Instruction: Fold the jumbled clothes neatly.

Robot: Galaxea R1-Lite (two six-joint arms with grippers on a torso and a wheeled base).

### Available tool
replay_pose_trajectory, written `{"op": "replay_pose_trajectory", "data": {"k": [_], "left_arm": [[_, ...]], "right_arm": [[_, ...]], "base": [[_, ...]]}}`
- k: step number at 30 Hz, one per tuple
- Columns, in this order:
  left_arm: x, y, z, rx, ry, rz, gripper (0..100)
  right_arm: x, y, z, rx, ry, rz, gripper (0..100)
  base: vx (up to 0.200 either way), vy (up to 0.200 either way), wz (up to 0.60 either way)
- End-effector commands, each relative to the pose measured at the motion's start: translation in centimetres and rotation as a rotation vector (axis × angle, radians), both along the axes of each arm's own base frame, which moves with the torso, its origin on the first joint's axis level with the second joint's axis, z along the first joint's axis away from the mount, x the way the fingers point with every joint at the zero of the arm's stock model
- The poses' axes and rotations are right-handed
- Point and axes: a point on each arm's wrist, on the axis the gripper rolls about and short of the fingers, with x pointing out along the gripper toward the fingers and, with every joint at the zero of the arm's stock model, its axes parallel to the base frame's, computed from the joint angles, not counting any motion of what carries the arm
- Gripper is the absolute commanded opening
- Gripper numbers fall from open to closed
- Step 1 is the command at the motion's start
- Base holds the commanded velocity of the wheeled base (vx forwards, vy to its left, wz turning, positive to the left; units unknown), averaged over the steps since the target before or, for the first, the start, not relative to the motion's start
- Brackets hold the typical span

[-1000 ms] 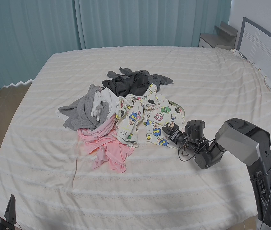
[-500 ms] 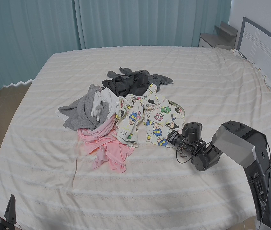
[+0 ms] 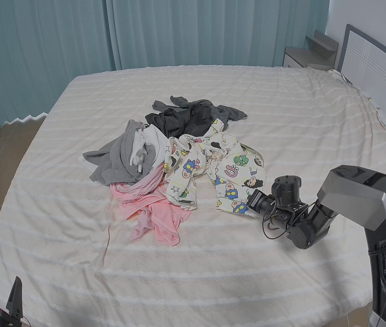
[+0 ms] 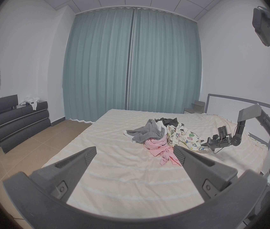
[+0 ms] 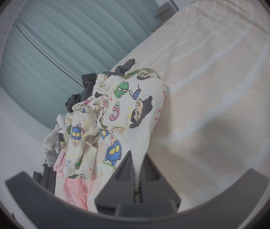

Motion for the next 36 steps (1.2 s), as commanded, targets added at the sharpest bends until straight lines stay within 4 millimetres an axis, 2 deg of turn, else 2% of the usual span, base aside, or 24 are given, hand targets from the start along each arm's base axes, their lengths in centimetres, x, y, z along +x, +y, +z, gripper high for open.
{"op": "replay_pose_trajectory", "data": {"k": [1,7,10,12,14,15,16,21,25,26,32,33,34,35,36], "left_arm": [[0.0,0.0,-0.5,0.000,0.003,0.000,100],[0.0,0.0,-0.5,0.015,0.006,-0.005,100],[0.0,-0.1,-0.6,0.030,0.019,-0.023,100],[0.0,-0.1,-0.7,0.051,0.032,-0.045,100],[0.0,-0.1,-0.7,0.051,0.032,-0.045,100],[0.0,-0.2,-0.8,0.103,0.036,-0.076,100],[0.0,-0.2,-0.7,0.115,0.035,-0.083,100],[0.0,-0.2,-0.7,0.139,0.032,-0.106,100],[0.0,-0.3,-0.7,0.170,0.029,-0.132,100],[0.0,-0.3,-0.7,0.175,0.026,-0.136,100],[0.0,-0.3,-0.5,0.175,0.011,-0.151,100],[-0.3,-0.4,0.8,0.159,-0.050,-0.154,100],[-0.3,-0.4,1.2,0.154,-0.063,-0.155,100],[-1.6,-0.4,7.7,0.047,-0.259,-0.183,100],[-1.3,-0.4,10.3,-0.016,-0.262,-0.211,100]], "right_arm": [[-4.7,-1.0,4.4,0.041,-0.066,0.025,0],[-10.7,-0.8,5.1,0.110,-0.178,0.094,0],[-12.3,-1.0,6.3,0.105,-0.180,0.116,0],[-12.9,-1.2,7.3,0.114,-0.204,0.120,0],[-12.9,-1.2,7.3,0.114,-0.204,0.120,0],[-14.1,-1.5,10.1,0.131,-0.281,0.143,0],[-14.6,-1.4,11.1,0.135,-0.309,0.159,0],[-16.2,-1.5,14.0,0.121,-0.352,0.192,0],[-16.6,-1.7,16.1,0.127,-0.394,0.204,0],[-17.0,-1.7,17.1,0.129,-0.414,0.223,0],[-17.8,-1.5,19.6,0.147,-0.441,0.271,0],[-17.8,-1.5,19.9,0.150,-0.445,0.275,0],[-17.8,-1.5,20.0,0.150,-0.449,0.275,0],[-17.8,-1.4,20.7,0.157,-0.464,0.282,0],[-17.8,-1.3,21.1,0.161,-0.472,0.293,0]], "base": [[0.000,0.000,0.00],[0.000,0.000,0.00],[0.000,0.000,0.00],[0.000,0.000,0.00],[0.000,0.000,0.00],[0.000,0.000,0.00],[0.000,0.000,0.00],[0.000,0.000,0.00],[0.000,0.000,0.00],[0.000,0.000,0.00],[0.000,0.000,0.00],[0.000,0.000,0.00],[0.000,0.000,0.00],[0.000,0.000,0.00],[0.000,0.000,0.00]]}}
